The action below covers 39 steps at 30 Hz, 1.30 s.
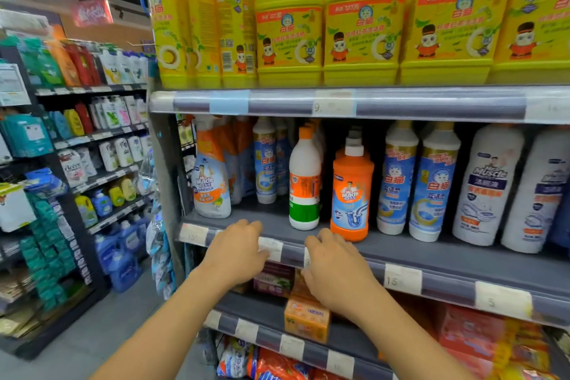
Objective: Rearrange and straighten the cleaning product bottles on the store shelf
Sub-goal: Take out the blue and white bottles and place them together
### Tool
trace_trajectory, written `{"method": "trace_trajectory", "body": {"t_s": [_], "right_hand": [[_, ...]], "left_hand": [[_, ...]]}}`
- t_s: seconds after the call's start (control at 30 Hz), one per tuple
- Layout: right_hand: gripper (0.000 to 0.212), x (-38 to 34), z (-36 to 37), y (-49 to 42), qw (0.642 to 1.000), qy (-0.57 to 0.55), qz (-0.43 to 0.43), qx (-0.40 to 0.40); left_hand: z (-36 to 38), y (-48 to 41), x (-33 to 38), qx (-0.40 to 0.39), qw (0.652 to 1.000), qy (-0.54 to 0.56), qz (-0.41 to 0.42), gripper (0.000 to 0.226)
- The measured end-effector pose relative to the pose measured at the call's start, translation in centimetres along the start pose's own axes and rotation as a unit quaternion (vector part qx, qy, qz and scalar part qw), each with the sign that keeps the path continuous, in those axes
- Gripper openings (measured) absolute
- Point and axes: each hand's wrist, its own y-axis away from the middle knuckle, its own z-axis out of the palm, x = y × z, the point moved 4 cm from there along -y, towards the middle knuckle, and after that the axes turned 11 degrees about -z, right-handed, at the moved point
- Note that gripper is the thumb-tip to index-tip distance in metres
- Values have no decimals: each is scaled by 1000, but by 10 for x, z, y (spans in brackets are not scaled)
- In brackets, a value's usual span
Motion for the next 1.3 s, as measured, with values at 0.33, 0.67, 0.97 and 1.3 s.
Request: {"method": "trace_trajectory", "body": {"t_s": [0.33,0.67,0.97,1.3], "right_hand": [[44,-23,12,-55,999,42,32,-9],[40,-40,13,-75,996,49,74,-11],[40,-51,8,-75,993,56,97,18],[54,-48,3,-72,991,50,121,43]], "left_hand": [[0,-96,-3,48,987,154,-15,54],[34,-168,9,28,964,253,-76,91],[43,-203,10,30,927,345,-140,86],[41,-186,3,36,916,381,-122,72]]}}
